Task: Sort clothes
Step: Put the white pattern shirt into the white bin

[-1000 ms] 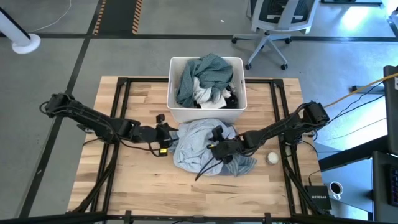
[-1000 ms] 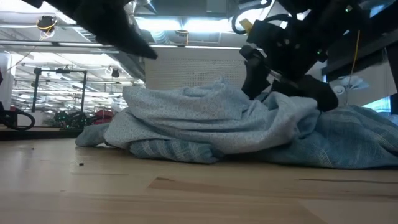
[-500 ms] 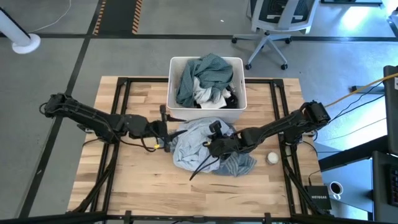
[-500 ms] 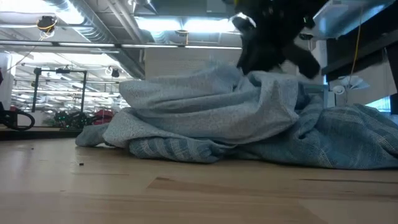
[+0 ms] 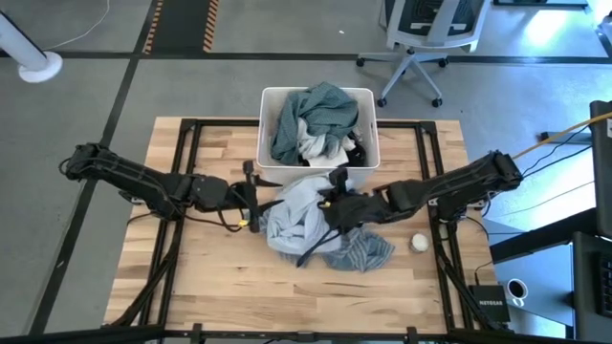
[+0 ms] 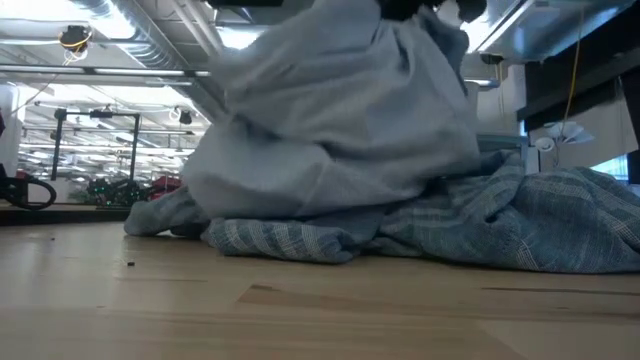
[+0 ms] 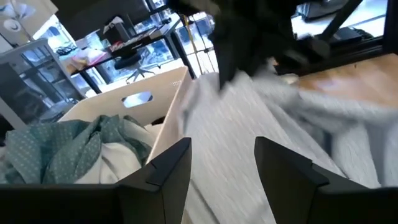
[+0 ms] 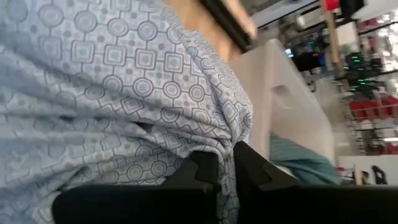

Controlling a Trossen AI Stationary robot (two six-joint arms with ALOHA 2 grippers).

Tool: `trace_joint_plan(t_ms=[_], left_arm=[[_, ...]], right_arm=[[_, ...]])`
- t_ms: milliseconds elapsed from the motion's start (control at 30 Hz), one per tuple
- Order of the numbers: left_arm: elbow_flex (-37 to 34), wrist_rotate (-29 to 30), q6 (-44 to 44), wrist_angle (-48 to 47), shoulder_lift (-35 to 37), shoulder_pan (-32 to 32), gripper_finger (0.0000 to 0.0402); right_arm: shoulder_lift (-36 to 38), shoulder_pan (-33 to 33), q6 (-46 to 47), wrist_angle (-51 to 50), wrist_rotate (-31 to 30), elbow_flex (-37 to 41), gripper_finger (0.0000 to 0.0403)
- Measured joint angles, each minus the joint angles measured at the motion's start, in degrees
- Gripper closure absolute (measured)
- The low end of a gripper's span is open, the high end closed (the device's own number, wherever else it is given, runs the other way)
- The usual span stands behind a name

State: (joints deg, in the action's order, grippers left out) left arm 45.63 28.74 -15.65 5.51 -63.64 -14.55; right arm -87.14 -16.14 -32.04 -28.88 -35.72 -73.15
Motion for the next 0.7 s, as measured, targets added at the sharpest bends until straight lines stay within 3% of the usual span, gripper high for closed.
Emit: trace_joint_plan(t_ms=[233, 467, 700], left_arm=[[0.0, -1.2, 1.0, -0.6, 0.0, 0.0, 0.0231], [0.0, -5.8, 2.4, -0.6, 0.0, 1.2, 0.0231], [0.0, -6.7, 2.0, -0.7, 0.1, 1.6, 0.0231]], right_arm=[[4.3, 0.0, -1.4, 1.1, -3.7, -0.1, 0.0380], [6.1, 0.0, -2.0, 2.2, -4.5, -0.1, 0.0380], [8.4, 0.0, -2.1, 3.3, -5.4, -0.1, 0.0381]])
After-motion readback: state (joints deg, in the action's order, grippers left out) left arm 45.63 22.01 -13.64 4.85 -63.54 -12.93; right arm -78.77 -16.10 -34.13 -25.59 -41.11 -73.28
